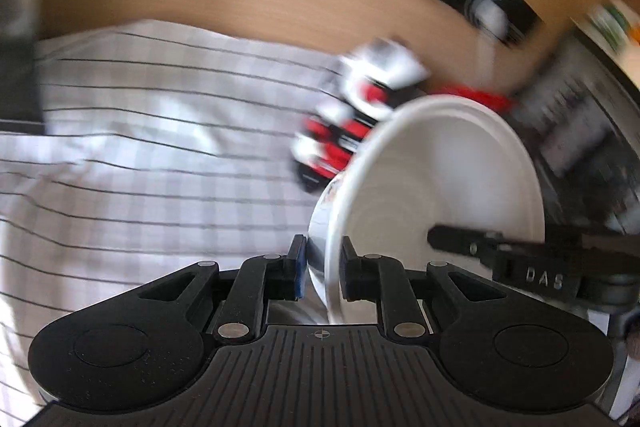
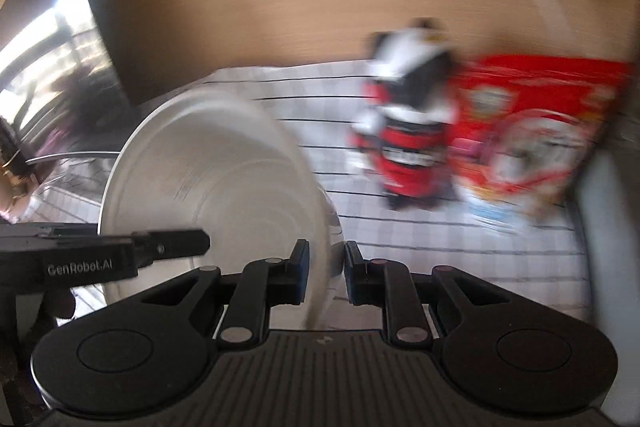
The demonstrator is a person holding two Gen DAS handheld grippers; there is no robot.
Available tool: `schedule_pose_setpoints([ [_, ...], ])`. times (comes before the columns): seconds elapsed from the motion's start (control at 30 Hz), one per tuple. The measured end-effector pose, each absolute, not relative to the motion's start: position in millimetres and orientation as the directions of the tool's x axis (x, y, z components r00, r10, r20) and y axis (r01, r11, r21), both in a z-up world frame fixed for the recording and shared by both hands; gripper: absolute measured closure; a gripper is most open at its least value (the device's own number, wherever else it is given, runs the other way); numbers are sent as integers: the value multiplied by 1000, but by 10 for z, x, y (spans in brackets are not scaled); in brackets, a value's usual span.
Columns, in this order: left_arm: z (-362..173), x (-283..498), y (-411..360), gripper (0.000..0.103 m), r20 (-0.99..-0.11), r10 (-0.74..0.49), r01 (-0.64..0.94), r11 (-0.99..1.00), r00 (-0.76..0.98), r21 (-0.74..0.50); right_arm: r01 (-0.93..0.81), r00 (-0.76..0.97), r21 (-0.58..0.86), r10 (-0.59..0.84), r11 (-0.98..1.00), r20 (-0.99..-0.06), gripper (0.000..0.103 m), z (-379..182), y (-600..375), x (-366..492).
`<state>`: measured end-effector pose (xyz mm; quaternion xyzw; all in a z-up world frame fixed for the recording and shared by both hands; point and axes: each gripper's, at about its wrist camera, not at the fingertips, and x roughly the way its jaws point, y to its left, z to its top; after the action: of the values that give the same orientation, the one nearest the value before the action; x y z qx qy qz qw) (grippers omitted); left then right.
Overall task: Organize plates and bowls
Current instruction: 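Lift the white printed bowl and carry it toward the blue bowl stack with both tools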
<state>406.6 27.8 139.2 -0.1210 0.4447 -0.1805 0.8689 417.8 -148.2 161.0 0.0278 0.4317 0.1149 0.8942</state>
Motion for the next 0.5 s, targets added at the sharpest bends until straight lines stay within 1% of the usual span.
schedule_pose_setpoints([
  [0.07, 1363, 3974, -63, 83, -726, -447, 244, 895, 523, -375, -155, 620, 123, 194, 980, -761, 85, 1593, -1781, 4003],
  [0.1, 1340, 3945, -200, 85, -729, -452, 255, 892, 515, -373, -139, 624, 117, 179, 983, -761, 85, 1570, -1910, 3925],
  [0.2, 1220, 3861, -600, 85, -756, -459, 295, 887, 467, -356, -96, 621, 107, 144, 990, -770, 85, 1488, -2234, 3747],
  [0.27, 1145, 3827, -781, 85, -772, -446, 310, 891, 453, -332, -84, 613, 110, 139, 990, -778, 85, 1391, -2383, 3692],
  [0.37, 956, 3800, -1000, 85, -815, -394, 315, 908, 425, -275, -73, 584, 132, 149, 989, -798, 85, 1138, -2525, 3724],
  [0.5, 701, 3775, -1101, 85, -868, -348, 293, 923, 355, -251, -50, 527, 176, 176, 983, -832, 85, 847, -2636, 3776],
])
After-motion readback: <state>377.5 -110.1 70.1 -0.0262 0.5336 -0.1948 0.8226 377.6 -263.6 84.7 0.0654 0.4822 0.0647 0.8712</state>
